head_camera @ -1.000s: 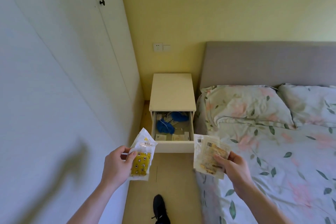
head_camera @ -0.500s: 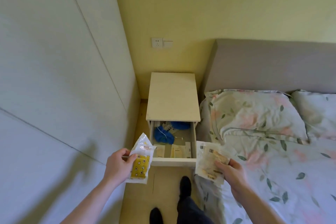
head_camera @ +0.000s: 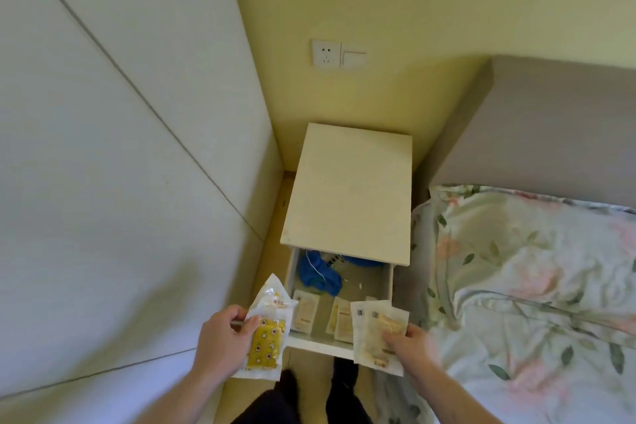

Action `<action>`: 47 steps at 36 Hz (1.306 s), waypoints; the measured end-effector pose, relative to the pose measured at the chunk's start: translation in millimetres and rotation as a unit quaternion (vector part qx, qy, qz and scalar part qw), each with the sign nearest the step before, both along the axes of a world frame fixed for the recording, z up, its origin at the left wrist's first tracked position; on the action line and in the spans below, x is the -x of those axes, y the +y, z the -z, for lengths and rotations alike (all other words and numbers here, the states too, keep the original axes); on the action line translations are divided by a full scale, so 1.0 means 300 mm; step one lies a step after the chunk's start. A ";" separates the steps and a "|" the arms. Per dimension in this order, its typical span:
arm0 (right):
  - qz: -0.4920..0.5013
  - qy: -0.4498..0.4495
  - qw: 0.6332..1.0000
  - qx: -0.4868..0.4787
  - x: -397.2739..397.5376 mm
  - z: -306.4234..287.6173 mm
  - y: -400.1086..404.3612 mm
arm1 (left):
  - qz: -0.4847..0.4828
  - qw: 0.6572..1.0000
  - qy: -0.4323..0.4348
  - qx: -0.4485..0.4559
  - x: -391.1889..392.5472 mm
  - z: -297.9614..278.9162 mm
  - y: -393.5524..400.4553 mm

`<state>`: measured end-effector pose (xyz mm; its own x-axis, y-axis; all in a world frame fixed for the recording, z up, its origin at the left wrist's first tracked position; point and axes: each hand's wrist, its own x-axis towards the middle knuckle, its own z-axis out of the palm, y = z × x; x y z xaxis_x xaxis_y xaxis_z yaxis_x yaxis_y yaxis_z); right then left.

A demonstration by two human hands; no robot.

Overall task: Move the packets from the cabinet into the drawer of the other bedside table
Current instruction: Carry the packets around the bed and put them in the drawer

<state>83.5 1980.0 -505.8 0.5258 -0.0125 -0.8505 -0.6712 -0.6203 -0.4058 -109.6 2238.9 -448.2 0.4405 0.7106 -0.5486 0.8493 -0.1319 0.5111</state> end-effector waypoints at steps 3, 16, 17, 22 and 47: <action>-0.018 0.021 0.999 0.020 -0.045 0.170 0.060 | -0.017 1.000 0.017 0.021 -0.053 0.133 0.007; 0.043 0.067 0.993 0.092 -0.093 0.789 0.208 | -0.051 0.994 0.037 0.090 -0.181 0.662 0.094; 0.041 0.068 0.992 0.097 -0.092 0.825 0.209 | -0.047 0.994 0.040 0.094 -0.182 0.687 0.098; 0.046 0.075 0.988 0.128 -0.075 0.978 0.208 | -0.020 0.994 0.047 0.094 -0.179 0.785 0.121; -0.172 0.019 0.971 0.164 -0.080 0.995 0.221 | 0.011 0.992 0.054 0.113 -0.188 0.827 0.095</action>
